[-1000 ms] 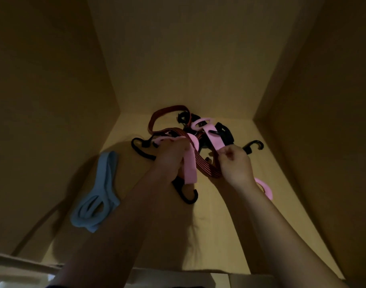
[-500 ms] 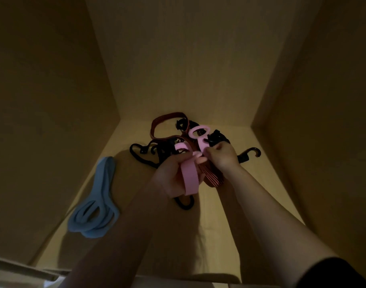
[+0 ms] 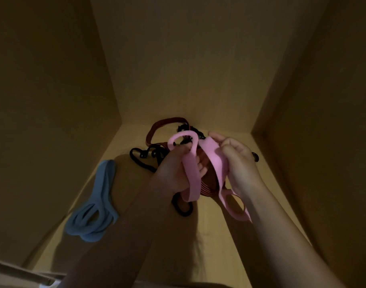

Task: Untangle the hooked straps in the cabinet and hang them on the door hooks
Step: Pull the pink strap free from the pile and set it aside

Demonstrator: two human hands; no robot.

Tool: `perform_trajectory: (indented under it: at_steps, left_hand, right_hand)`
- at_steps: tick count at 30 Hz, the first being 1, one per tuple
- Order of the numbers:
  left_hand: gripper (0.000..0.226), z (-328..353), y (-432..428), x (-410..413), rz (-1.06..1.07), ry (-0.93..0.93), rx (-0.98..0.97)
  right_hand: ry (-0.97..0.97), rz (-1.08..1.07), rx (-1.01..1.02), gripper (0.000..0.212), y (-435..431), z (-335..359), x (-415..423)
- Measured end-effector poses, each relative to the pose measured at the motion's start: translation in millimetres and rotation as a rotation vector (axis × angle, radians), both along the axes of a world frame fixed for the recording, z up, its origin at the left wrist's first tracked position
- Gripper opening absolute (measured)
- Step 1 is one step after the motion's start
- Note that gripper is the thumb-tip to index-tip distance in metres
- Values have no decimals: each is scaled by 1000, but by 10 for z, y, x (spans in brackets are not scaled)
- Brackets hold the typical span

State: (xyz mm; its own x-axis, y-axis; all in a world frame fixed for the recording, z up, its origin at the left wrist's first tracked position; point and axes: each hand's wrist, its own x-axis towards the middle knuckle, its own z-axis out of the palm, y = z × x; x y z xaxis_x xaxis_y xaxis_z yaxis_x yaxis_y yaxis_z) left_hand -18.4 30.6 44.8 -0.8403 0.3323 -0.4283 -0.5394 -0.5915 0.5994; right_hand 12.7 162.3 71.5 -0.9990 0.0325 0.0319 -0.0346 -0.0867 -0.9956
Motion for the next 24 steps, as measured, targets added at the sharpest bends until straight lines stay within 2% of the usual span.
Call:
perform_trajectory:
  at_steps: [3,7,10,12,15,18,21,24]
  left_hand:
    - [59,-21,8,-34,-37,63,42]
    - [20,-93,90,31,-30,118,-68]
    - [34,-194,92,64,-58,201,-152]
    - [31,-194,91,88,-56,227,-278]
    - [22,-167,99,133,-70,284,-424]
    - [23,-177,82,140,-50,339,-480]
    - [19,-152,68,139,31,321,-584]
    - [23,-169,35,124,81,296,-587]
  right_hand:
    - [32,37,90,40,35,-190,146]
    - [53,55,157,40,31,-271,264]
    - [-29,-10,-34,26,26,-262,269]
    - [-73,-171,-72,15,46,-260,186]
    - [-12,-315,135,8,99,-295,6]
    - [38,-261,339,9,102,-322,-50]
    - [114,-284,361,14,65,-289,-26]
    - [116,-389,329,14,48,-286,-39]
